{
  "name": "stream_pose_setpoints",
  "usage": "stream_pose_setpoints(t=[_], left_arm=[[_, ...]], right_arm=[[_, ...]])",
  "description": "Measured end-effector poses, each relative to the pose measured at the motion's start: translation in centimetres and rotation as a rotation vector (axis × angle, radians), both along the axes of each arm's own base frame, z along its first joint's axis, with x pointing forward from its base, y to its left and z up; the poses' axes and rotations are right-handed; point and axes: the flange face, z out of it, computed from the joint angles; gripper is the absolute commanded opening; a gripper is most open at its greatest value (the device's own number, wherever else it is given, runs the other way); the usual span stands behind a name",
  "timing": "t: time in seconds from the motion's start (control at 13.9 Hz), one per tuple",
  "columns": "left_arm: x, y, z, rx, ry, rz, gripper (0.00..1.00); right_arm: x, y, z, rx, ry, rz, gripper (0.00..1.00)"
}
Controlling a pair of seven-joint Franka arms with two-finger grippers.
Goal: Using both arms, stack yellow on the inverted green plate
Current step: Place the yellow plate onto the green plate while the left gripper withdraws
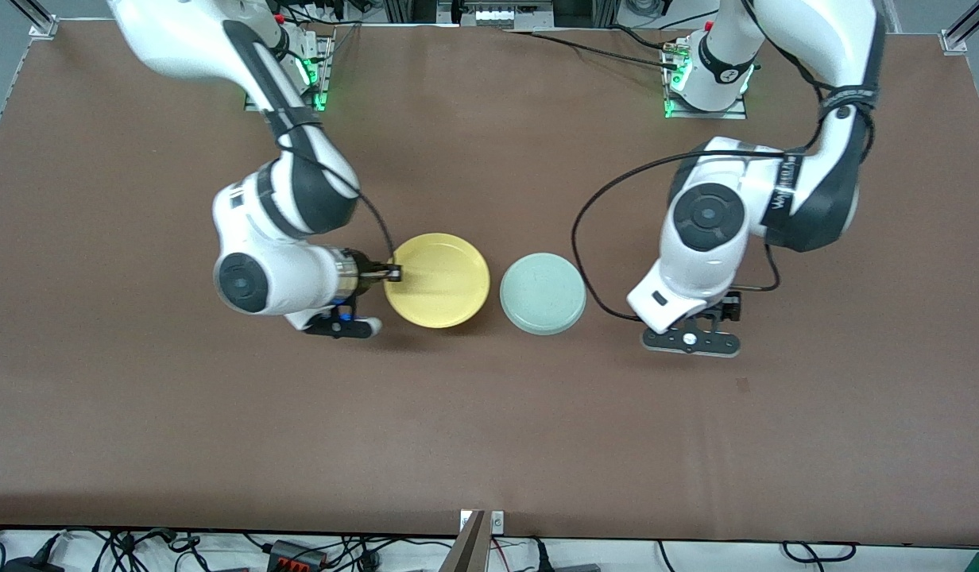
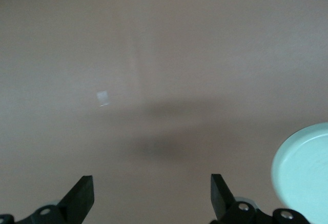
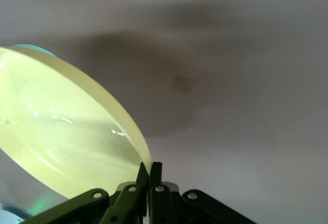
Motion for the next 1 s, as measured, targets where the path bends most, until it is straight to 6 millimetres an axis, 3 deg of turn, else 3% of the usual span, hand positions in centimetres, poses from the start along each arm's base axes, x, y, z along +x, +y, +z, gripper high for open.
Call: stream_pose_setpoints(t=[0.22, 0.43, 0.72, 0.86, 1.0], left_arm=[[0.9, 5.2, 1.1, -0.025, 0.05, -0.029, 1.0], [1.0, 9.7, 2.3, -0.141, 0.102, -0.004, 1.0], [-0.8, 16.8, 3.2, -0.222, 0.143, 0.03, 1.0], [-2.7, 17.9, 3.7, -0.236, 0.147, 0.04, 1.0], [-4.9, 17.5, 5.1, -0.243, 0.112, 0.028, 1.0]], right_arm=[[-1.5, 7.6, -1.8, 0.008, -0.028, -0.111, 0.0], [-3.5, 12.8, -5.2, 0.039, -0.044, -0.173, 0.0], [-5.5, 15.4, -9.3, 0.06, 0.012, -0.198, 0.0], [-6.0, 15.8, -10.2, 0.052, 0.024, -0.196, 0.0], [-6.1, 15.8, -10.7, 0.048, 0.028, -0.197, 0.0]])
